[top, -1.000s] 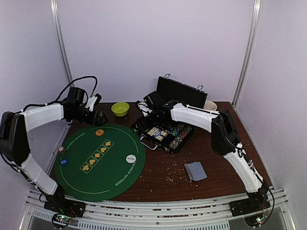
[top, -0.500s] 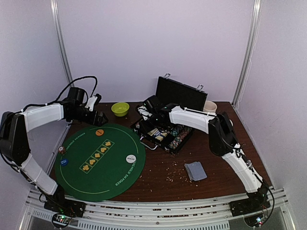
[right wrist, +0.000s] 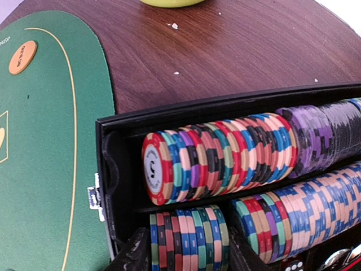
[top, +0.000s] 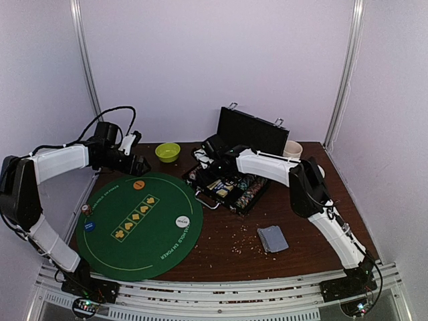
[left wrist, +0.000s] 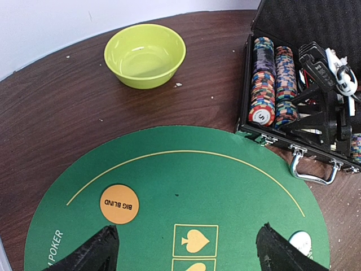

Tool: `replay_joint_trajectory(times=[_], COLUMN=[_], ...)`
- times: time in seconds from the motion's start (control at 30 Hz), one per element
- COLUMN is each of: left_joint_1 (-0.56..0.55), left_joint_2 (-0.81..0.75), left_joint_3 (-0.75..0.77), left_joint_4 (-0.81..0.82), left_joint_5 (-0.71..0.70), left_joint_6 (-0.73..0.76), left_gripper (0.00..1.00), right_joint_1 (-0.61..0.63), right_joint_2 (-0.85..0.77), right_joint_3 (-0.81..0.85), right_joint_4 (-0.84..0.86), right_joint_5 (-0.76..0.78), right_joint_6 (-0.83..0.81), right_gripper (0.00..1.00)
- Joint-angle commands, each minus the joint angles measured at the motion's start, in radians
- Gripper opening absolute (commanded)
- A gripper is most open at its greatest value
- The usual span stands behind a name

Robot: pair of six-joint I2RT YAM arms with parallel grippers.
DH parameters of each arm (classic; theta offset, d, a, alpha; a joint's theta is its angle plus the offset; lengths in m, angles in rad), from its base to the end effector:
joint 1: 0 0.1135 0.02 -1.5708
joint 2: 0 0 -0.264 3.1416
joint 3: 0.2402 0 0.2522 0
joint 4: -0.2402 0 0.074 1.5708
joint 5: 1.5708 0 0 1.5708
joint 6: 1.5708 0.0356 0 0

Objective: Distribute texas hold em gaming equipment
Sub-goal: Pick up the pile of poker chips from the chip case.

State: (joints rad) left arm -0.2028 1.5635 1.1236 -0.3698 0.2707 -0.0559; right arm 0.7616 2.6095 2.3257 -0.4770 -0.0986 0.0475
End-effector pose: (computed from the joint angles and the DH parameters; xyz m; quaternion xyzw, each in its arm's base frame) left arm 0.3311 -0.0778 0.2490 0.1175 0.9138 -0.1717 0.3488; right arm 0.4164 0.4019 0.1610 -0.3390 0.8533 0.1965 0.3439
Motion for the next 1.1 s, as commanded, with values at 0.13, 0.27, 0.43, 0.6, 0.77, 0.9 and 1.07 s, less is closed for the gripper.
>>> replay_joint_trajectory(times=[0.13, 0.27, 0.43, 0.6, 0.77, 0.9, 1.07], left_joint_1=[0.001, 0.001, 0.000, 0.000, 0.000, -0.001, -0.020], left_joint_2=[-0.002, -0.006, -0.019, -0.059, -0.123, -0.173, -0.234], left_joint_3=[-0.004, -0.004, -0.003, -0.016, -0.048, -0.065, -0.081], left_joint_4=[0.014, 0.012, 0.012, 0.042, 0.095, 0.126, 0.177], left_joint_5=[0.010, 0.006, 0.008, 0.044, 0.086, 0.114, 0.190], left_joint_6=[0.018, 0.019, 0.021, 0.027, 0.039, 0.051, 0.091], left_gripper=[0.88, 0.88, 0.88, 0.88, 0.87, 0.87, 0.86], right_joint_1=[-0.003, -0.003, -0.003, -0.004, -0.005, -0.007, -0.008], right_joint_2=[0.045, 0.032, -0.002, -0.076, -0.160, -0.199, -0.255], right_joint_3=[-0.009, -0.004, -0.006, -0.008, -0.023, -0.029, -0.023], right_joint_4=[-0.077, -0.063, -0.063, -0.027, 0.031, 0.047, 0.036], right_joint_5=[-0.012, -0.034, -0.045, -0.041, -0.050, -0.079, -0.133], right_joint_6=[-0.008, -0.001, 0.020, 0.080, 0.144, 0.183, 0.250], right_gripper=[0.32, 0.16, 0.00, 0.00, 0.00, 0.00, 0.00])
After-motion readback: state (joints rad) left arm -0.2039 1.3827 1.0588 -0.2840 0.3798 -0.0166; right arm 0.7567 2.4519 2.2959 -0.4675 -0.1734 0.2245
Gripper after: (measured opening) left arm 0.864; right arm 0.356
